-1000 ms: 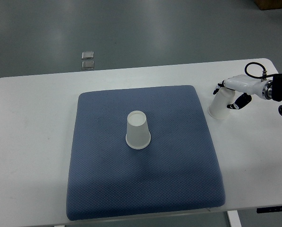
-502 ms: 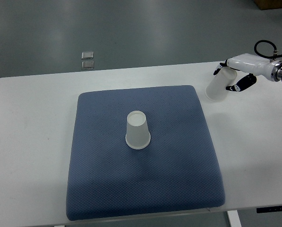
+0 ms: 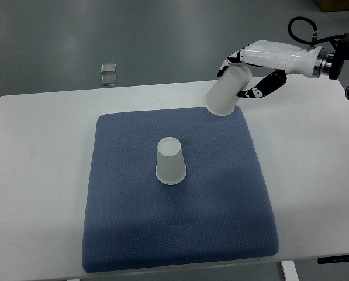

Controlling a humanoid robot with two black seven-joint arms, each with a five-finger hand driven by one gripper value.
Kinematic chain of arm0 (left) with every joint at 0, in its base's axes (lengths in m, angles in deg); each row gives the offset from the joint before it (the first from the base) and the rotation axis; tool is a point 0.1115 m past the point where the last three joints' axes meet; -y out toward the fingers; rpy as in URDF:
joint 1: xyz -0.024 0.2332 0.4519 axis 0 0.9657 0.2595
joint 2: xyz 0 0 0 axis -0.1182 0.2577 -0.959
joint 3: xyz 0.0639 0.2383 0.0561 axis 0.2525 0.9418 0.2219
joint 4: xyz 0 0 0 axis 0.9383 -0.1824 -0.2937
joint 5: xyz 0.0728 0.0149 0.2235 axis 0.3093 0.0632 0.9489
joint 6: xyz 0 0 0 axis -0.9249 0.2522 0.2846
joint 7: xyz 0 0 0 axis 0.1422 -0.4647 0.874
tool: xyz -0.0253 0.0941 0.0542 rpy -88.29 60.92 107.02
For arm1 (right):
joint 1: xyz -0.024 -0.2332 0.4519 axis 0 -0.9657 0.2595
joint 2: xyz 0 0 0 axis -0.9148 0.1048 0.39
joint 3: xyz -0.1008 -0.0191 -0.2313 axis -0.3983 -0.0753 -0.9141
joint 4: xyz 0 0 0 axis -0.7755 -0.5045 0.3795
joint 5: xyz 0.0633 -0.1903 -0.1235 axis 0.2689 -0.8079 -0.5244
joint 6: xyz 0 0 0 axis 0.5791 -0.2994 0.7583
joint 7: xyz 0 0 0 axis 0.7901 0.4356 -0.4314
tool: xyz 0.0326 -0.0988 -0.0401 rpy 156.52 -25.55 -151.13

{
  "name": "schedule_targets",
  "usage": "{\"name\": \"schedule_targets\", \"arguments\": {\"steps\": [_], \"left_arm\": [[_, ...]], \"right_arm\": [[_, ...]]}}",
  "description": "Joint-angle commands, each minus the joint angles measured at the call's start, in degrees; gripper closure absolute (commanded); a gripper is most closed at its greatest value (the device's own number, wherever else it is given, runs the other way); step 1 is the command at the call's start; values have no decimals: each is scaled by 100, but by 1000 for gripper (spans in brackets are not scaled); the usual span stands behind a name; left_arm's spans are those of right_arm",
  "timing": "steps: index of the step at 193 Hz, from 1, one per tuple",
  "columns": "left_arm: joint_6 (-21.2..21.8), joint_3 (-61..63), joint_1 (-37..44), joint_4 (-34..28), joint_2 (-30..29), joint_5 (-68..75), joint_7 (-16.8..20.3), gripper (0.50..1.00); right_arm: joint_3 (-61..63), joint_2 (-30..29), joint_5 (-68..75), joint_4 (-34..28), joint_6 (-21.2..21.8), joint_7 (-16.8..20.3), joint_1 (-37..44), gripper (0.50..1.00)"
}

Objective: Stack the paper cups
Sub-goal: 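Lift the held cup with the right hand toward the cup on the pad, then lower the held cup onto the upside-down cup on the pad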

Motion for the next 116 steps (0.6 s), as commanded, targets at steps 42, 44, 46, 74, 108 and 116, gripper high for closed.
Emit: {"name": "schedule_targets", "arguments": {"steps": [42, 44, 46, 74, 108, 116], "left_arm": [[0, 0, 0, 0, 0, 0, 0, 500], [0, 0, 0, 0, 0, 0, 0, 500], [0, 0, 0, 0, 0, 0, 0, 500], [0, 0, 0, 0, 0, 0, 0, 500], [0, 0, 0, 0, 0, 0, 0, 500], [0, 0, 0, 0, 0, 0, 0, 500]], "right_arm": [[283, -259, -7, 9, 372, -108, 61, 871], [292, -268, -7, 0, 381, -108, 69, 871], [292, -277, -7, 0, 398, -108, 69, 871], [353, -365, -15, -184, 451, -108, 96, 869], [344, -347, -50, -746, 460, -90, 87, 865], [336, -347, -68, -861, 460, -73, 78, 865]]}}
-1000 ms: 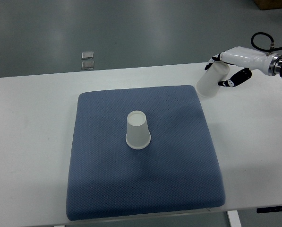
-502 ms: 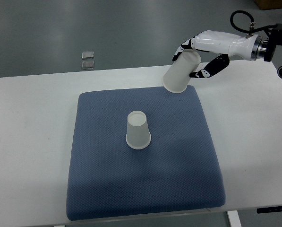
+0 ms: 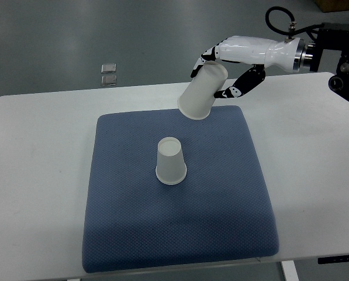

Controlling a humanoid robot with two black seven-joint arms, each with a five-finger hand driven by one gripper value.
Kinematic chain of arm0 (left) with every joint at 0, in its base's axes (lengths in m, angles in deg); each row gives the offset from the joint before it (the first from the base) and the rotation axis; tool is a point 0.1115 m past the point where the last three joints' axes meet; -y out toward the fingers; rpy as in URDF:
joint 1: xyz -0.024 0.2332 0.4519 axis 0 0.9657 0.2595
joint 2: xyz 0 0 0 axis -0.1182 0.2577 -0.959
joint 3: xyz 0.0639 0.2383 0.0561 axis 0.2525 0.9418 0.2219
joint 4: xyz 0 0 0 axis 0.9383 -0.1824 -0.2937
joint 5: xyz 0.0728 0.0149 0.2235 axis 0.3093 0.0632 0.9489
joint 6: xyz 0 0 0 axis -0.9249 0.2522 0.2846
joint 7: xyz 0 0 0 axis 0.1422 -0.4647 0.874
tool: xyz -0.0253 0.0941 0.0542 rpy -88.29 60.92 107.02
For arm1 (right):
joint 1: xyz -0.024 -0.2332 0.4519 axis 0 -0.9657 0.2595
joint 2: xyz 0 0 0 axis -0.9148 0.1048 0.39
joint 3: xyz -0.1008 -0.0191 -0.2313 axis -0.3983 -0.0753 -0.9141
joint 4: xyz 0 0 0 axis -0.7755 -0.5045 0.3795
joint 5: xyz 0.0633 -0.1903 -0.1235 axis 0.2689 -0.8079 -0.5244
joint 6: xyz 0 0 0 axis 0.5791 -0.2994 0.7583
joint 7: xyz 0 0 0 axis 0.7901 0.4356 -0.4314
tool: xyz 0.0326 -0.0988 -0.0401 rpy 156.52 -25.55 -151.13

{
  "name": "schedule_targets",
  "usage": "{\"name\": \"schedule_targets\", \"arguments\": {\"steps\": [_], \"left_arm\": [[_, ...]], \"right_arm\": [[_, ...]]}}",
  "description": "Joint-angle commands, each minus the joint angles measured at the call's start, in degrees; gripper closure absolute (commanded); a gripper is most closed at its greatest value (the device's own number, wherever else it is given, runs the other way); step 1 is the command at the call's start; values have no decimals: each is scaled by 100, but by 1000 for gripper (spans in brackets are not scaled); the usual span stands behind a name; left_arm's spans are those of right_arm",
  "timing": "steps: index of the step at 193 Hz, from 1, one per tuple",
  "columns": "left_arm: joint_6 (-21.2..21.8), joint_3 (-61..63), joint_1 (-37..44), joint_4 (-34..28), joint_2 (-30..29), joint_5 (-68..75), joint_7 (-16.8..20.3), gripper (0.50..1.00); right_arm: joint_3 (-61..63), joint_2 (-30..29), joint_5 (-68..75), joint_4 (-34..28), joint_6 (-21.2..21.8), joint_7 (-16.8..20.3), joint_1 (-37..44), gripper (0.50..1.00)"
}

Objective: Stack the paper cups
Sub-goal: 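Lower the held cup onto the upside-down cup on the pad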

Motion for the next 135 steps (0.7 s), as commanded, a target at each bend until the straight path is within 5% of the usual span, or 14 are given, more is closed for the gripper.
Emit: {"name": "schedule_targets", "arguments": {"steps": [1, 135], "left_arm": [[0, 0, 0, 0, 0, 0, 0, 500], [0, 0, 0, 0, 0, 0, 0, 500]], "right_arm": [[-13, 8, -39, -310, 1, 32, -11, 865], [-250, -352, -461, -635, 397, 208, 33, 854]]}}
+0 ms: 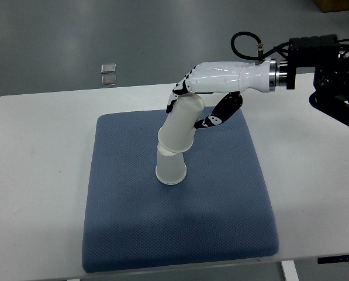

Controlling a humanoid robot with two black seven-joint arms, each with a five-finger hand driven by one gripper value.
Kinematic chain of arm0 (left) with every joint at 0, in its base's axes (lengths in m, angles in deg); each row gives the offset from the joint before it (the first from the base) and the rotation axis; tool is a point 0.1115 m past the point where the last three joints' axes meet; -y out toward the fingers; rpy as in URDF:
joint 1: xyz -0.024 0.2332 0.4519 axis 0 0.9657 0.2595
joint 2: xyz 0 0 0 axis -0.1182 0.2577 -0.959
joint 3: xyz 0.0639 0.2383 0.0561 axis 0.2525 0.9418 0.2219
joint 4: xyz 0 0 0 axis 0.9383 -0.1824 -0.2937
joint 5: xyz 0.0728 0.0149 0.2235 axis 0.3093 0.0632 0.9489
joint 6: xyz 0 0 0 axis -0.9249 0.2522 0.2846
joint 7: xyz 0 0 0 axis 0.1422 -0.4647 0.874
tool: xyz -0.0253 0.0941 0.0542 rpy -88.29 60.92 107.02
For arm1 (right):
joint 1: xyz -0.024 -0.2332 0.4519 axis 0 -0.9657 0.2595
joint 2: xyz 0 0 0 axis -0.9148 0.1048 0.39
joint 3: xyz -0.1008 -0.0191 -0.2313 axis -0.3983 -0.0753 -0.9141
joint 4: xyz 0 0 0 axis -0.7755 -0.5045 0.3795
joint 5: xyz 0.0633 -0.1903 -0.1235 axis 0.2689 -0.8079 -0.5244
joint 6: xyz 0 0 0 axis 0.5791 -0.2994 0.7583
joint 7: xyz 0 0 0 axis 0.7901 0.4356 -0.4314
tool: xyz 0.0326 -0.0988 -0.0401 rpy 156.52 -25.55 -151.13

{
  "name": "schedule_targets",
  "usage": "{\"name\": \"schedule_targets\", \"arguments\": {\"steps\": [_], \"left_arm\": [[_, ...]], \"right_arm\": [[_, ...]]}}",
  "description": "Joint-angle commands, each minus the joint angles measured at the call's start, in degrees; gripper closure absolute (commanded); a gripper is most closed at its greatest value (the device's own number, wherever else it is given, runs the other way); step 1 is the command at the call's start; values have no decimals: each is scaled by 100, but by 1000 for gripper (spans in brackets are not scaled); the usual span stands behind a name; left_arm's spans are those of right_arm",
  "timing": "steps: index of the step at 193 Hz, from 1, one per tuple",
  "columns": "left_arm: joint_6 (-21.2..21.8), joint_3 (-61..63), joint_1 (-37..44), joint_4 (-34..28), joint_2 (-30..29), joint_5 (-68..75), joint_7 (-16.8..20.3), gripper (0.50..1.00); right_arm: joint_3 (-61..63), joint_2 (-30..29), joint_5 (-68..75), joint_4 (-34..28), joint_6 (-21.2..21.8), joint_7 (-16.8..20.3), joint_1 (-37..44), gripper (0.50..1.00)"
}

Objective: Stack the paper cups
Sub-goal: 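Lower the held cup onto the upside-down cup on the pad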

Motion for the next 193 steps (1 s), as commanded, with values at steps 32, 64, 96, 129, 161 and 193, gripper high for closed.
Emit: {"name": "schedule_targets", "arguments": {"steps": [32, 64, 96, 129, 161, 193], "left_arm": [[0, 0, 0, 0, 0, 0, 0, 500], [0, 0, 0, 0, 0, 0, 0, 500], [0, 0, 0, 0, 0, 0, 0, 500], [0, 0, 0, 0, 0, 0, 0, 500], [0, 0, 0, 0, 0, 0, 0, 500], [0, 0, 0, 0, 0, 0, 0, 500]], "right_arm": [[-132, -226, -28, 36, 2, 51, 51, 852], [-158, -375, -90, 89, 2, 174, 78, 852], [-167, -472, -169, 159, 2, 210, 113, 852], [-211, -507, -266, 220, 10, 210, 183, 850], [-316, -595, -283, 264, -16, 324, 183, 846], [-387, -604, -292, 273, -60, 333, 192, 832]]}}
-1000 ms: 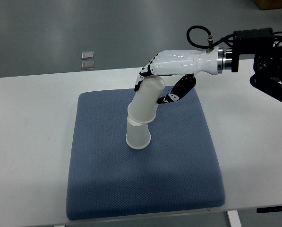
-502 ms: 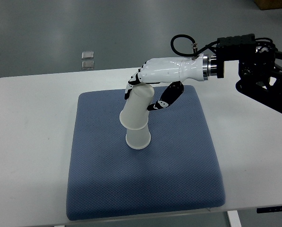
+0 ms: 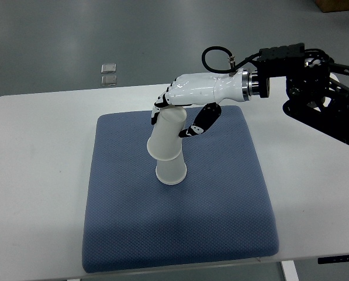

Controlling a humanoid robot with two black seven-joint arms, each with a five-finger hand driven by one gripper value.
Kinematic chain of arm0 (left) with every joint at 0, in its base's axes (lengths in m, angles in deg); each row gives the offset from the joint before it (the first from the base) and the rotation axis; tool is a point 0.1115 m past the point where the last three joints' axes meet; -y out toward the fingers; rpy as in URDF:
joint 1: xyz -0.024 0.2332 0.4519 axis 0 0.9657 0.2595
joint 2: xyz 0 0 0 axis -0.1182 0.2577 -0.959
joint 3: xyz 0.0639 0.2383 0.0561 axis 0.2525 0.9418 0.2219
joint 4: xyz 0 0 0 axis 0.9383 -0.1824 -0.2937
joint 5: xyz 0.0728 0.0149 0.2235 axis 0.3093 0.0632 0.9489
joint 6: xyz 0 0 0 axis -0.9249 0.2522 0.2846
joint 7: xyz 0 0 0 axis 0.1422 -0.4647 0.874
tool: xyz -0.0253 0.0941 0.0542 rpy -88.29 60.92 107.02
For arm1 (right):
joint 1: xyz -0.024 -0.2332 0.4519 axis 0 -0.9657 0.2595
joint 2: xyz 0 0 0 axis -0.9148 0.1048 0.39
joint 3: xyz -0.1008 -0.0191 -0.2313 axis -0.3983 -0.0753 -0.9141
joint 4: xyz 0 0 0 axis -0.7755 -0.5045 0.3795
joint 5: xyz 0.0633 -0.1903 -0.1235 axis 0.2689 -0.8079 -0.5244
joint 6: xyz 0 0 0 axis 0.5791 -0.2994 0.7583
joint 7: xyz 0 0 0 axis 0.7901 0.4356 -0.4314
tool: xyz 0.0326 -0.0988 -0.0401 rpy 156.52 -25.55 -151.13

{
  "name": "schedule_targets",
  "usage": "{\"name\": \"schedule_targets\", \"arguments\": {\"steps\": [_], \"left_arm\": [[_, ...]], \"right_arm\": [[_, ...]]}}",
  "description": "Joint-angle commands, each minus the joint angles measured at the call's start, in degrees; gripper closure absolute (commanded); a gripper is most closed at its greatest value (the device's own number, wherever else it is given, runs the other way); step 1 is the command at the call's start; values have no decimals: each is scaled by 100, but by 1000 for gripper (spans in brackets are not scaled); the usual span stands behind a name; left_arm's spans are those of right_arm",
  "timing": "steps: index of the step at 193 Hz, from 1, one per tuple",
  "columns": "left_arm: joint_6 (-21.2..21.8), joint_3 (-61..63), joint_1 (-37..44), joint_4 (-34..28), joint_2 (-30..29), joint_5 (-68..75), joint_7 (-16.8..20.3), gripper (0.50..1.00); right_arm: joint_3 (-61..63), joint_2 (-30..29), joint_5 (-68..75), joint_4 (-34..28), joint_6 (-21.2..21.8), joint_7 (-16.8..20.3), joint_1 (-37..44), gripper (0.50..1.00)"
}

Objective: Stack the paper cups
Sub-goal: 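Lower the held cup onto the upside-down cup on the pad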

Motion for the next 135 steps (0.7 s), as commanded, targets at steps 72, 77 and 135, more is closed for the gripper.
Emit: {"name": "schedule_targets", "arguments": {"steps": [72, 77, 135], "left_arm": [[0, 0, 0, 0, 0, 0, 0, 500], [0, 0, 0, 0, 0, 0, 0, 500], [0, 0, 0, 0, 0, 0, 0, 500]], "right_arm": [[-87, 14, -115, 89, -138, -3, -6, 728], [-87, 40, -115, 89, -138, -3, 3, 728], [-52, 75, -80, 71, -86, -29, 56, 732]]}}
